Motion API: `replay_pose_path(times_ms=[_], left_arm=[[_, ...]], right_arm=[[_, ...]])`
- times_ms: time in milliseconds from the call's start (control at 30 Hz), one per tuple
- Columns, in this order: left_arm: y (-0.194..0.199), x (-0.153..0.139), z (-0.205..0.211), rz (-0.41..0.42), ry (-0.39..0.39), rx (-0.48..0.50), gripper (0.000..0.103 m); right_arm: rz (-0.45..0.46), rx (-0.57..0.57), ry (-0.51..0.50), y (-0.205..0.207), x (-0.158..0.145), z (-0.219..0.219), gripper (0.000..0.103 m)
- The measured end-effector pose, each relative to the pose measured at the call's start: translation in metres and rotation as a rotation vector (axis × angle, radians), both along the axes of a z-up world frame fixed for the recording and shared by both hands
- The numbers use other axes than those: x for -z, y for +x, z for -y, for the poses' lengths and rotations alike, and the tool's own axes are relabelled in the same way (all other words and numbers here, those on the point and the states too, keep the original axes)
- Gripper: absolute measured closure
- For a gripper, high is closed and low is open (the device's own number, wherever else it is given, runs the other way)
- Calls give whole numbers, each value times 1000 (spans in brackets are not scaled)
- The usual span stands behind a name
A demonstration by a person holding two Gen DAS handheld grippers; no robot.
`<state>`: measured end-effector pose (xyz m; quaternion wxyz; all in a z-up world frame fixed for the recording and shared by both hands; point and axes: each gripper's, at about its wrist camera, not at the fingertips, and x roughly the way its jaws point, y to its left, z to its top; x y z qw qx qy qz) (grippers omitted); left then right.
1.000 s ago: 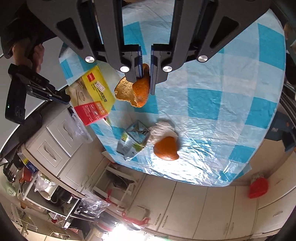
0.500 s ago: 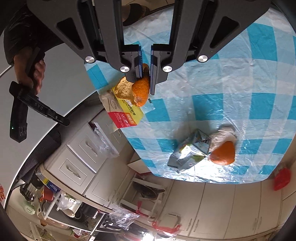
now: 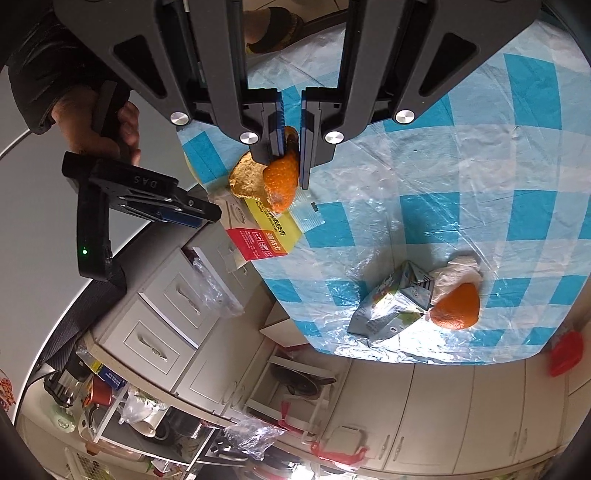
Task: Collect trash
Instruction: 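Carry the bag and the peel toward the yellow bucket with both grippers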
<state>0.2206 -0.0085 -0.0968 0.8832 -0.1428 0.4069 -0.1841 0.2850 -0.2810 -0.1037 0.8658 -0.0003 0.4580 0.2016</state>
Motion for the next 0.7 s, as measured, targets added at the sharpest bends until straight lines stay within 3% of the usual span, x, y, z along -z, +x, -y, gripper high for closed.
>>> replay_pose_path(times_ms=[167, 233, 267, 300, 500, 700], left_arm=[[-1, 3, -8, -7, -5, -13, 97], [0, 5, -11, -10, -7, -19, 97], [1, 6, -12, -12, -9, -22, 97], [2, 6, -13, -14, -11, -25, 97], [4, 13, -17, -27, -14, -32, 97], [5, 11, -13, -25, -13, -21, 97]], right_arm=[[-24, 6, -13, 15, 14, -7, 65], [-26, -17, -26, 16, 16, -13, 74], [-23, -32, -38, 16, 17, -17, 88], [-16, -43, -51, 14, 17, -20, 91], [45, -55, -17, 3, -3, -15, 97], [121, 35, -4, -8, -35, 20, 97]])
